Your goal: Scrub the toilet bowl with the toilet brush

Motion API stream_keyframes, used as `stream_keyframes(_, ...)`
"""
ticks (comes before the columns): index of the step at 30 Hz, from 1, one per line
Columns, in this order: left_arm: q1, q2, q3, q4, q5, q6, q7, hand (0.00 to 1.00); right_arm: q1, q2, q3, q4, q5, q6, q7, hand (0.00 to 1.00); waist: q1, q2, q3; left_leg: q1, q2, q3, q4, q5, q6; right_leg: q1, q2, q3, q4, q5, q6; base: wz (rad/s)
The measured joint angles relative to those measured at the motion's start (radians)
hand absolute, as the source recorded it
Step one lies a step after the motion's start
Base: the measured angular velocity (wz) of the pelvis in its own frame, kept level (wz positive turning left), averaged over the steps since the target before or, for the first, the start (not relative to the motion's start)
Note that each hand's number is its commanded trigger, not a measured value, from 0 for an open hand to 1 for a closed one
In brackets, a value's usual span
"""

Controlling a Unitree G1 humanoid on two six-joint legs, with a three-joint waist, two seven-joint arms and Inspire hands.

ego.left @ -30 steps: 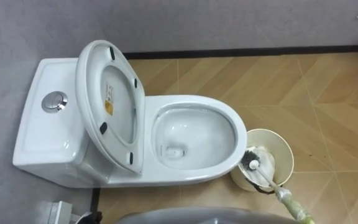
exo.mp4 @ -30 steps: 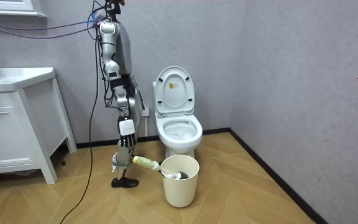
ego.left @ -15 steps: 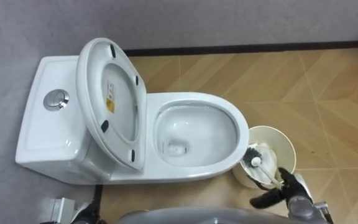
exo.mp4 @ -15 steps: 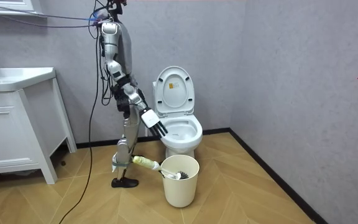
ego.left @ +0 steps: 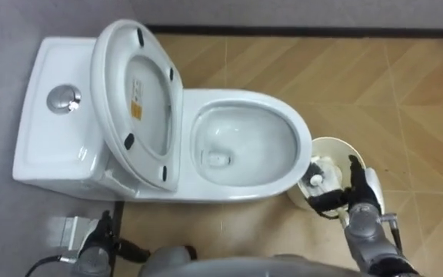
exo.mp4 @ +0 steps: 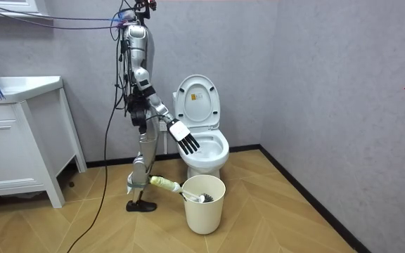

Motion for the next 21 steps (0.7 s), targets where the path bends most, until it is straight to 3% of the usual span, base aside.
stream_keyframes(5, -0.058, -0.001, -0.034, 0.022, -0.091, -0.018, 0.006, 0.0, -0.052, -0.01, -0.001, 0.072, 0.023, -0.008, -0.045, 0.0, 0.014, 0.015, 0.0071, -0.088, 0.0, -0.008, 0.024, 0.006, 0.003, -0.088, -0.003, -0.007, 0.029, 0.0, 0.0, 0.03)
stream_keyframes(8, -0.084, -0.014, -0.042, 0.037, -0.102, -0.017, 0.006, 0.0, -0.094, -0.034, -0.006, 0.111, 0.033, -0.007, -0.071, 0.0, 0.017, 0.027, 0.0115, -0.155, 0.0, -0.021, 0.04, 0.013, 0.009, -0.185, -0.011, -0.006, 0.104, 0.0, 0.0, -0.02)
stream_keyframes(10, -0.103, -0.022, -0.054, 0.038, -0.117, -0.014, 0.007, 0.0, -0.124, -0.049, -0.007, 0.14, 0.041, -0.008, -0.095, 0.0, 0.03, 0.031, 0.017, -0.187, -0.001, -0.057, 0.042, 0.017, 0.01, -0.279, -0.021, -0.013, 0.214, -0.003, -0.003, -0.13)
stream_keyframes(11, -0.117, -0.023, -0.064, 0.037, -0.119, -0.01, 0.011, 0.0, -0.138, -0.054, -0.007, 0.158, 0.069, -0.008, -0.106, 0.0, 0.039, 0.028, 0.0287, -0.203, -0.001, -0.115, 0.055, 0.018, 0.008, -0.347, -0.027, 0.003, 0.29, -0.02, -0.027, -0.21)
stream_keyframes(12, -0.134, -0.017, -0.076, 0.033, -0.121, -0.009, 0.019, 0.0, -0.164, -0.057, -0.007, 0.175, 0.081, -0.008, -0.117, 0.0, 0.041, 0.012, 0.0309, -0.247, -0.014, -0.147, 0.092, 0.017, 0.006, -0.401, -0.014, 0.043, 0.234, 0.0, -0.043, -0.16)
stream_keyframes(13, -0.136, -0.02, -0.076, 0.035, -0.122, -0.006, 0.02, 0.0, -0.179, -0.064, -0.006, 0.18, 0.087, -0.008, -0.119, 0.0, 0.038, 0.008, 0.0311, -0.277, -0.023, -0.145, 0.112, 0.015, 0.003, -0.423, -0.016, 0.046, 0.231, -0.002, -0.044, 0.04)
stream_keyframes(14, -0.164, -0.032, -0.088, 0.039, -0.137, -0.001, 0.02, 0.0, -0.203, -0.088, -0.006, 0.183, 0.093, -0.004, -0.127, 0.0, 0.036, 0.028, 0.036, -0.326, -0.026, -0.129, 0.14, 0.01, -0.002, -0.46, -0.022, 0.017, 0.264, 0.007, -0.049, 0.25)
stream_keyframes(15, -0.187, -0.034, -0.097, 0.038, -0.14, -0.002, 0.018, 0.0, -0.213, -0.102, -0.006, 0.199, 0.096, -0.001, -0.134, 0.0, 0.035, 0.031, 0.037, -0.359, -0.021, -0.104, 0.15, 0.01, -0.002, -0.495, -0.026, 0.01, 0.294, 0.003, -0.054, 0.28)
stream_keyframes(19, -0.209, -0.034, -0.137, 0.017, -0.184, -0.007, 0.029, 0.0, -0.224, -0.132, -0.002, 0.218, 0.11, 0.007, -0.14, 0.0, 0.039, 0.023, 0.0407, -0.419, -0.018, -0.075, 0.175, 0.013, -0.001, -0.567, -0.037, 0.012, 0.348, 0.0, -0.054, 0.14)
stream_keyframes(21, -0.21, -0.033, -0.167, -0.006, -0.247, 0.0, 0.036, 0.0, -0.239, -0.15, 0.022, 0.218, 0.114, 0.029, -0.148, 0.0, 0.039, 0.017, 0.0432, -0.477, -0.023, -0.067, 0.218, 0.015, 0.004, -0.613, -0.046, 0.011, 0.366, -0.002, -0.057, 0.0)
